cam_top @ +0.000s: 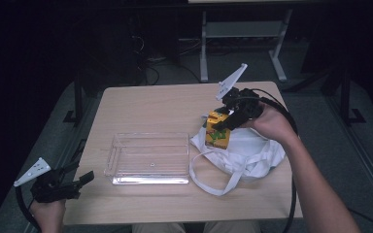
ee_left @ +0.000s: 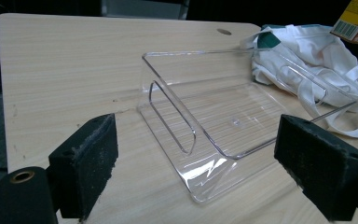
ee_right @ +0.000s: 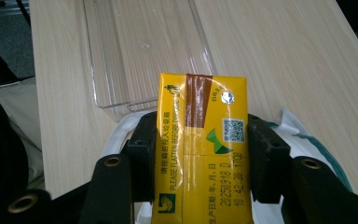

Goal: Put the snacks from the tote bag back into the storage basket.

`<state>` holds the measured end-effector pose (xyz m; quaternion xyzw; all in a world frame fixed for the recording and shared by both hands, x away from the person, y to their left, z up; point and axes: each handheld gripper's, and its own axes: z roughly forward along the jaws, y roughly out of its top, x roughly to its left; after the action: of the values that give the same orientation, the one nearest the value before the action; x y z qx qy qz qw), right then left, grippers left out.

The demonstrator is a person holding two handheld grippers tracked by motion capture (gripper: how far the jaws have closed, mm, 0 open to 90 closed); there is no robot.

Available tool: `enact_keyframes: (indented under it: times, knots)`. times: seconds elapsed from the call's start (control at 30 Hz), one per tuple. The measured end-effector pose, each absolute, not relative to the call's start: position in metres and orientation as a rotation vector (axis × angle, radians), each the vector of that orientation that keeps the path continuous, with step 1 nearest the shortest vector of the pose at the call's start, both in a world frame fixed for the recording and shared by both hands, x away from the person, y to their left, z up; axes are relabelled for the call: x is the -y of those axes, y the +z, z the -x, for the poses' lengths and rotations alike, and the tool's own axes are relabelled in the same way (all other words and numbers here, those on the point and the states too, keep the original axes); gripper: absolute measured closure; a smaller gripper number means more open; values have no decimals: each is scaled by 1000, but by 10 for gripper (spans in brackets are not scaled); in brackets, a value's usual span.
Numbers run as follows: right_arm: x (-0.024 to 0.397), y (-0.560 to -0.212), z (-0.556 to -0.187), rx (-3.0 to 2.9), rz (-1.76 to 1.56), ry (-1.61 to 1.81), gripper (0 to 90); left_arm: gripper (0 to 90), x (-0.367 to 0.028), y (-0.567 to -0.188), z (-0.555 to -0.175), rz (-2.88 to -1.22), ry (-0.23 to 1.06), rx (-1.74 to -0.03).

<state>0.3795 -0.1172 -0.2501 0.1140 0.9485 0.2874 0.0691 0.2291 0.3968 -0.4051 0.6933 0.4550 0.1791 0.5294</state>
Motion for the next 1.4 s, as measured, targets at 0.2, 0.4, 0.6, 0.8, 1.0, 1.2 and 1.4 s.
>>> enact_keyframes:
  times: [0.2, 0.4, 0.6, 0.8, 1.0, 1.2, 1.4]
  knots:
    - [105, -248, -380, -2865, -293, 876, 520, 130, -397, -405, -229, -1654, 428, -1086]
    - [94, -245, -379, -2868, -266, 879, 520, 130, -398, -405, -229, -1649, 429, -1089]
    - [83, -244, -378, -2875, -240, 882, 520, 130, -398, -405, -228, -1647, 430, -1088]
    - [72, -245, -377, -2878, -214, 894, 520, 130, -397, -405, -229, -1653, 427, -1081]
    - [58, -246, -374, -2889, -162, 894, 520, 130, -398, -405, -229, -1645, 428, -1088]
    - [48, -246, -372, -2900, -137, 892, 520, 130, -398, -405, -229, -1645, 427, -1089]
    - [39, -247, -370, -2909, -117, 896, 520, 130, -398, -405, -229, -1648, 430, -1084]
